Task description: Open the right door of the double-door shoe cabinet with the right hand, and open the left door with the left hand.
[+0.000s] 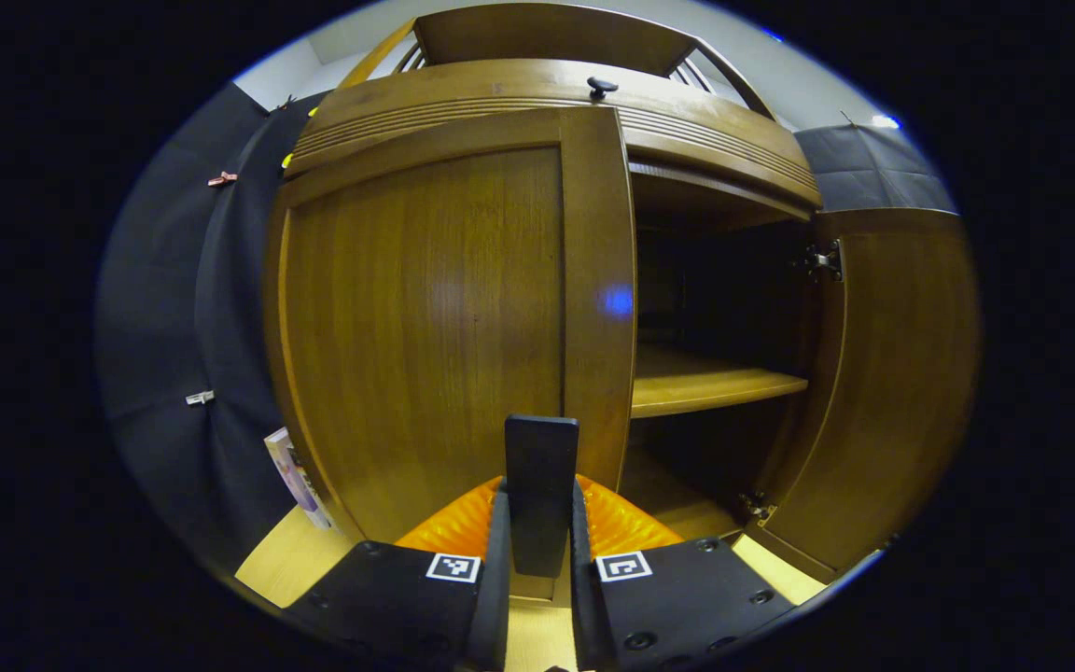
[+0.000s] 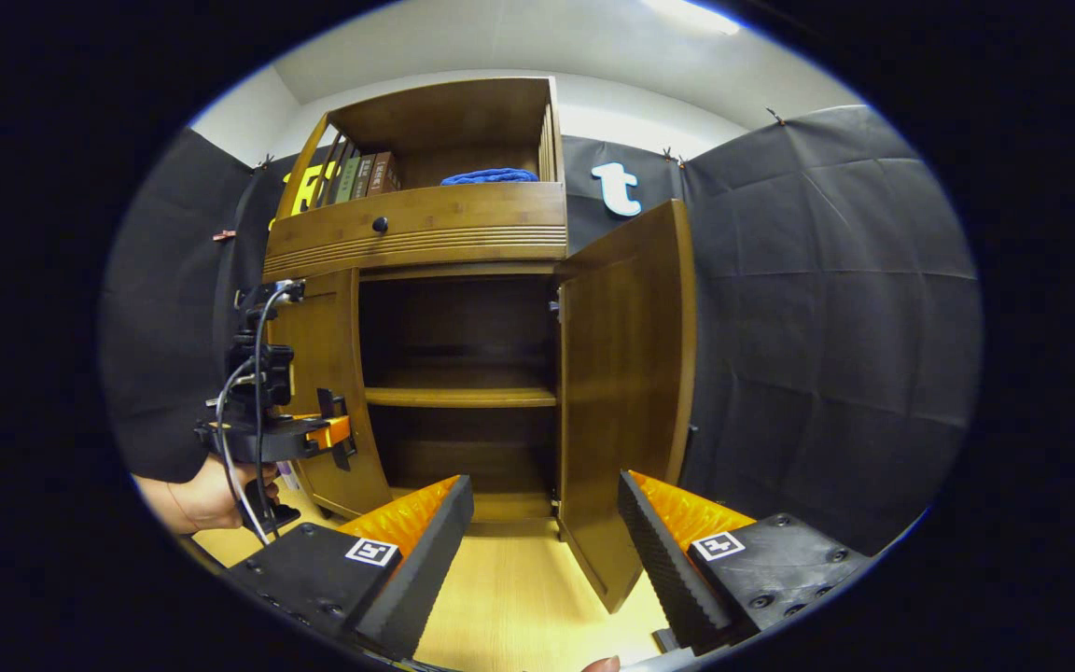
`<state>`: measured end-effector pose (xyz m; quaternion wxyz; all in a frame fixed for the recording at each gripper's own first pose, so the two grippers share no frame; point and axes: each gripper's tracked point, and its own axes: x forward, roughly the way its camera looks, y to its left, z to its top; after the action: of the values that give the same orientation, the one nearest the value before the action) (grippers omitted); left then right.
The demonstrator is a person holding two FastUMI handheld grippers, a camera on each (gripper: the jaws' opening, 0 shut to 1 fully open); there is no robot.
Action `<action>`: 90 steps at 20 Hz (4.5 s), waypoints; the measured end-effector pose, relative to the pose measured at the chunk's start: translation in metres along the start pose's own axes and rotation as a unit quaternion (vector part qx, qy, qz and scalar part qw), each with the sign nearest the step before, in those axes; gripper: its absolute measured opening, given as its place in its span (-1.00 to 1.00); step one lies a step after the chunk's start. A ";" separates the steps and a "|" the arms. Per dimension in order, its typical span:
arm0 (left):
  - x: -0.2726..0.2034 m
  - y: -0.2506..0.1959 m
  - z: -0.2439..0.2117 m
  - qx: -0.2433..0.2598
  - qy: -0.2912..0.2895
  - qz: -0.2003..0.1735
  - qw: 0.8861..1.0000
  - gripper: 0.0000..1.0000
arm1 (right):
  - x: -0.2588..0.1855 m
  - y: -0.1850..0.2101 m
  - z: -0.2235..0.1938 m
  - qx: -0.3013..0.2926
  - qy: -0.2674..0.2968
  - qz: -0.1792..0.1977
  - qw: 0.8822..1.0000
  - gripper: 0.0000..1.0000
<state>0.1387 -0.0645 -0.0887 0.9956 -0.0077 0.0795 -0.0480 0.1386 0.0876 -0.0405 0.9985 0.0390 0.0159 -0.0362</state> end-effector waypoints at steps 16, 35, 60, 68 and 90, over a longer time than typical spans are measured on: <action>-0.119 0.078 -0.021 -0.020 0.003 0.041 0.999 -0.51 | 0.031 0.061 -0.008 0.003 0.006 0.073 0.997 1.00; -0.170 0.184 -0.028 -0.065 -0.027 0.020 0.997 -0.78 | 0.038 0.100 -0.022 -0.001 0.020 0.117 0.993 0.97; -0.231 0.208 -0.011 -0.032 -0.073 0.069 0.994 0.17 | 0.038 0.103 -0.023 -0.007 0.020 0.125 0.992 0.97; -0.252 0.170 0.009 -0.032 -0.079 0.083 0.993 0.89 | 0.045 0.101 -0.016 -0.006 0.011 0.120 0.993 0.97; -0.185 0.022 0.041 -0.009 -0.085 -0.003 0.996 0.84 | 0.037 0.073 0.016 -0.011 -0.043 0.043 0.998 0.97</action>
<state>-0.0348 -0.0243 -0.0193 0.9985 -0.0208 -0.0047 -0.0495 0.1812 0.1561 -0.0199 0.9992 0.0267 -0.0281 0.0056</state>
